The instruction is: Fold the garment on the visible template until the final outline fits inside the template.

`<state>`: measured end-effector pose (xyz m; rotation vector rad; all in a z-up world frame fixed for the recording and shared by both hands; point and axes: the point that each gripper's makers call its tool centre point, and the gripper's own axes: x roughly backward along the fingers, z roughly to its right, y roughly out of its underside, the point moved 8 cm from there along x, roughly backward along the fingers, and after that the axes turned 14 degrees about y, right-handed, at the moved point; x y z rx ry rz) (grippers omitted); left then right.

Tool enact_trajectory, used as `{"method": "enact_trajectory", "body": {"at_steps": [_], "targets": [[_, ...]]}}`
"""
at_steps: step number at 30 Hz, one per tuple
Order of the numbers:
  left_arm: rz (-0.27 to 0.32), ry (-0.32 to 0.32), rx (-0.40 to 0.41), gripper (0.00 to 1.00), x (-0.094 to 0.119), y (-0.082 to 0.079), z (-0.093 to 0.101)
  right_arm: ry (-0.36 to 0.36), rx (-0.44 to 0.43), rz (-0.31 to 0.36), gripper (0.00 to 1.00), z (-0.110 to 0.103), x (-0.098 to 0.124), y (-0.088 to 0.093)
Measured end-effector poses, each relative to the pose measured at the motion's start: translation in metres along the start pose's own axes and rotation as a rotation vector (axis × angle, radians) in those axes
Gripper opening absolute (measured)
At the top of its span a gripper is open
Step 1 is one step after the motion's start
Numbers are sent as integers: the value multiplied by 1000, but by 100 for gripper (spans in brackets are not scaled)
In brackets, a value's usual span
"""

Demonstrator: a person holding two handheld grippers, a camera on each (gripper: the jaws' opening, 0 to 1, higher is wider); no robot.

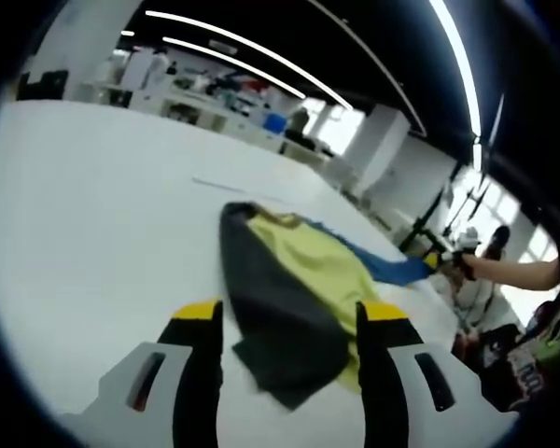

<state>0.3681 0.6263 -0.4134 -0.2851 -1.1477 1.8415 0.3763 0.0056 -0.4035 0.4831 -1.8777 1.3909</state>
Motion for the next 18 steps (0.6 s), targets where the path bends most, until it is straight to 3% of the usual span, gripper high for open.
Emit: {"method": "enact_trajectory", "body": {"at_steps": [11,18], "targets": [[-27,-11,6,54,-1,2,6,63,-8,11,0,17,-9,-15],[-33,-23,7,54,-1,2,8,69,28,-36,0,13,-17,-13]]}}
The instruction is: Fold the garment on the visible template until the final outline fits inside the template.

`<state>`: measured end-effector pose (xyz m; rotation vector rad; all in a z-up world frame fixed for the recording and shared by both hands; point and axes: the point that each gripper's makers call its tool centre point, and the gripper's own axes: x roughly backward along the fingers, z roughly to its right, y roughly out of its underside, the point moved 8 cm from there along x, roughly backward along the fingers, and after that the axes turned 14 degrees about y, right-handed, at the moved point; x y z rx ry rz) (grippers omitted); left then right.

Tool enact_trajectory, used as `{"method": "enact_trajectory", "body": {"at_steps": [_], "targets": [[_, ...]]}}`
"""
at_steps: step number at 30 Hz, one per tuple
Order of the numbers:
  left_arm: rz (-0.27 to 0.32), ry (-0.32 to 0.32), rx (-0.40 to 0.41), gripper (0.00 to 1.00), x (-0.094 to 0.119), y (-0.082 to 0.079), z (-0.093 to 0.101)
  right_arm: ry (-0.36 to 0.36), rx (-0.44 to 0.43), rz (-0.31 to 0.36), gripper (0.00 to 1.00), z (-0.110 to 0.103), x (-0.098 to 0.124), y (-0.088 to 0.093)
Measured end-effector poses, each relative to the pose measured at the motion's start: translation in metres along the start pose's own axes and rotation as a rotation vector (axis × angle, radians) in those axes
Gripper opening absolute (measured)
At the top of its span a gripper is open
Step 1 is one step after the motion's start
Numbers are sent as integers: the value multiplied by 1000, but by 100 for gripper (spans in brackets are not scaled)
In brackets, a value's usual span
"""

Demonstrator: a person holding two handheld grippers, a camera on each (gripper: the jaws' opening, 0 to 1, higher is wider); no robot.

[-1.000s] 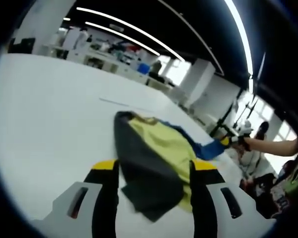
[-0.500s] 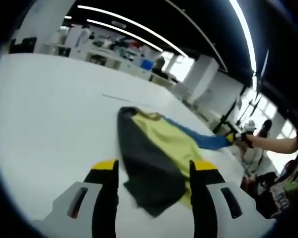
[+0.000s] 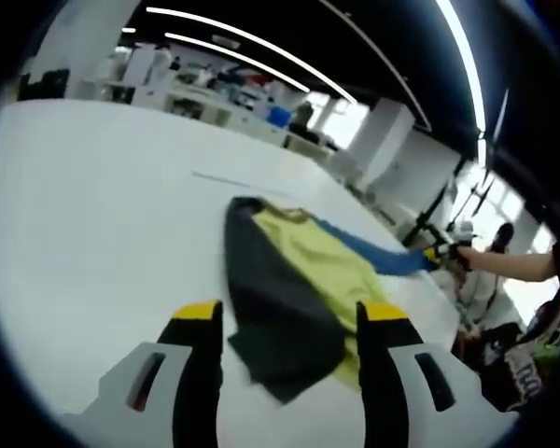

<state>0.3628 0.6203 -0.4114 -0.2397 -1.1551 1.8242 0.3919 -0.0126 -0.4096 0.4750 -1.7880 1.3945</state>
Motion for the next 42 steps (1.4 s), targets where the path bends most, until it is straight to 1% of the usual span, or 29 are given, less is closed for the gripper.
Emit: {"method": "enact_trajectory", "body": {"at_steps": [6,9,11,14,18,21,23,25,26,29,30,31,32,33,35,36,39,41,42], "targets": [[5,-6,8,54,1,1,0,7,10,-25,0,1,-4,3],[10,-7,9,54,0,1,0,20,36,-50,0,3,-9,5],[12,-2,9,55,-1,2,1,14,46,-62,0,4,-11,7],[2,8,11,56,-3,3,2,11,57,-57,0,5,-12,8],[-2,16,6,56,-4,5,2,9,100,-45,0,6,-13,8],[1,24,8,57,-5,5,3,17,99,-42,0,9,-13,8],[-4,31,-37,58,-5,5,5,22,86,-29,1,12,-13,6],[-16,43,-48,61,-5,6,7,8,79,-16,6,11,-11,6],[-15,47,-48,62,-5,6,7,-13,76,-5,9,9,-10,6],[-21,54,-63,63,-5,6,9,-45,87,12,20,5,-8,6],[-23,58,-72,64,-5,7,9,-48,87,10,22,3,-6,7],[-25,67,-84,65,-6,6,10,-67,94,28,22,0,-4,7],[-31,67,-85,66,-6,7,11,-75,91,32,23,-3,-3,7],[-37,71,-86,66,-6,7,11,-104,85,36,26,-7,-2,6],[-40,82,-87,68,-7,7,12,-131,87,43,34,-13,0,6],[-43,83,-91,68,-7,7,13,-150,101,55,40,-16,2,6],[-46,92,-99,68,-7,7,12,-211,178,84,47,-32,9,7],[-42,93,-94,68,-7,6,12,-253,179,92,52,-41,14,8],[-38,93,-92,68,-6,5,12,-277,180,97,55,-45,15,8]]}}
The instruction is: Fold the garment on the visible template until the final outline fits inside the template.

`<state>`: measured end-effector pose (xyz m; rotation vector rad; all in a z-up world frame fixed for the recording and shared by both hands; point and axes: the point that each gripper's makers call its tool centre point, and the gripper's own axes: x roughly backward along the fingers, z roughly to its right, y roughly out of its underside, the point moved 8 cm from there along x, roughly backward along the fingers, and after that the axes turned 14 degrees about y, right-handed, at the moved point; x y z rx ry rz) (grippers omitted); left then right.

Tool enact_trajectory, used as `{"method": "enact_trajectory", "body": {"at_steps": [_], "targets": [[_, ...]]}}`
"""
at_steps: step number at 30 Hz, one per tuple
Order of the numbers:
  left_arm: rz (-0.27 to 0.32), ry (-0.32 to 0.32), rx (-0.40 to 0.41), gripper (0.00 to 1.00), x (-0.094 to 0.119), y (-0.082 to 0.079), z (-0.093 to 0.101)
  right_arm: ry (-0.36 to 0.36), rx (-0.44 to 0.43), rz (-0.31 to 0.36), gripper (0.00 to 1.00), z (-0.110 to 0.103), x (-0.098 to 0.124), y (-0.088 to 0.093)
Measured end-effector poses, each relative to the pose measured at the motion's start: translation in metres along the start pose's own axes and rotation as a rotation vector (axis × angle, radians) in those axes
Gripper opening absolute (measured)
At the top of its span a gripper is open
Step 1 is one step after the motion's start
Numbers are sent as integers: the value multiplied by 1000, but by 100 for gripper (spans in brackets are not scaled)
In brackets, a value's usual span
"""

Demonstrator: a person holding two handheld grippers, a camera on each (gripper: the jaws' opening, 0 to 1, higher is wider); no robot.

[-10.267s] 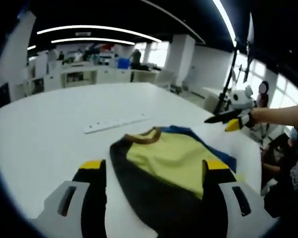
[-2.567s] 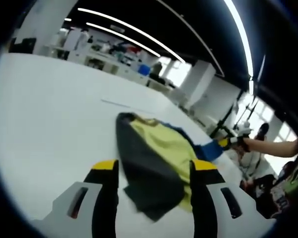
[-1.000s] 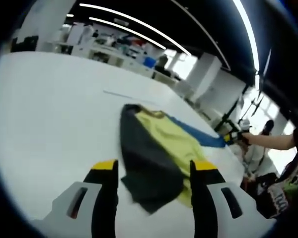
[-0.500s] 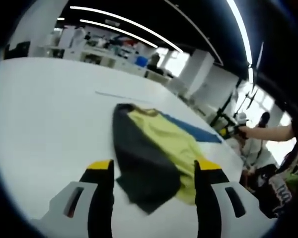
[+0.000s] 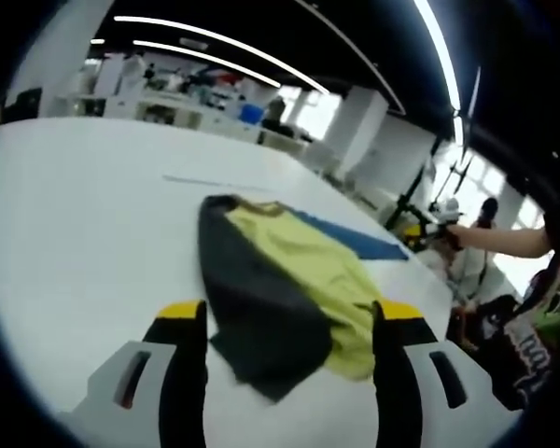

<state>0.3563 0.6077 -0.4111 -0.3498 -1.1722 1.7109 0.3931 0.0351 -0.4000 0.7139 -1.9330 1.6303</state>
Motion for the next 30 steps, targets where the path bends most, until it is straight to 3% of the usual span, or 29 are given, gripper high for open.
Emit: {"method": "enact_trajectory", "body": {"at_steps": [9,16,22,30], "targets": [[30,-7,10,63,4,-3,-4,-166,62,46,79,-36,7,0],[29,-7,17,61,8,3,-5,-249,132,36,95,-67,9,12],[31,-9,24,61,15,10,-6,-311,153,27,100,-89,12,22],[30,-17,32,60,23,17,-10,-330,182,10,100,-104,15,30]]}}
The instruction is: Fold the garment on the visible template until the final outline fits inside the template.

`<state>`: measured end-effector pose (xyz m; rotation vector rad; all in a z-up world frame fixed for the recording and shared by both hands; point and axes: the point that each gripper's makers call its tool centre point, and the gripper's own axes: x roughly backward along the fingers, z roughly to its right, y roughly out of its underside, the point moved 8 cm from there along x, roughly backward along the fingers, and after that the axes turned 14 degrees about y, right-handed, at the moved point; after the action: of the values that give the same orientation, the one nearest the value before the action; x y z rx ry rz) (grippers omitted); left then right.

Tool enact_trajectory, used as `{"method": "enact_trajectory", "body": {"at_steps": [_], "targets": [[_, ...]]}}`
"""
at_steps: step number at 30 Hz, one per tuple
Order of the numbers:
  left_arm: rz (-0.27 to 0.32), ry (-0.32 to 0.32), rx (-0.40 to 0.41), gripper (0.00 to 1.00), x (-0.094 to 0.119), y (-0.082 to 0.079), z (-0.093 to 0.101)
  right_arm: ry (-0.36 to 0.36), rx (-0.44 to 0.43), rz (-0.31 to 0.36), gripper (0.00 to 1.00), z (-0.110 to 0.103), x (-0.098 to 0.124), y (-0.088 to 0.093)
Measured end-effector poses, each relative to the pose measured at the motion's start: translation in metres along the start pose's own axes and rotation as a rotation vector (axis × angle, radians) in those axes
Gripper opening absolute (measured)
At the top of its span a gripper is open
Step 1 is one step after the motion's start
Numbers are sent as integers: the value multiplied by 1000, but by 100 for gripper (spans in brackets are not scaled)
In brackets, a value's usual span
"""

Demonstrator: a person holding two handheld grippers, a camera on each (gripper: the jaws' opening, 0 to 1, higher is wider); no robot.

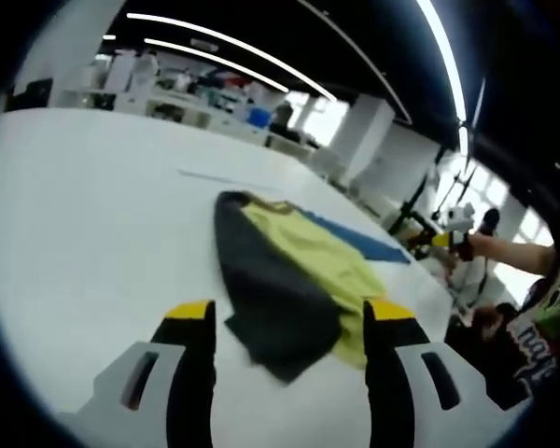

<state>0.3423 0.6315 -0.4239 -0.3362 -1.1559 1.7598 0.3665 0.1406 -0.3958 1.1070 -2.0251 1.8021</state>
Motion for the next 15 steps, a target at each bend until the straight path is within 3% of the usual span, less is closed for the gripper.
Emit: {"method": "enact_trajectory", "body": {"at_steps": [5,10,15], "targets": [[-8,-13,9,56,3,5,-4,-6,-11,4,100,-4,2,0],[-23,-11,35,37,0,17,-5,1,-8,-4,99,-6,4,3],[-89,-45,43,32,-6,37,-9,1,-12,-7,98,-7,7,4]]}}
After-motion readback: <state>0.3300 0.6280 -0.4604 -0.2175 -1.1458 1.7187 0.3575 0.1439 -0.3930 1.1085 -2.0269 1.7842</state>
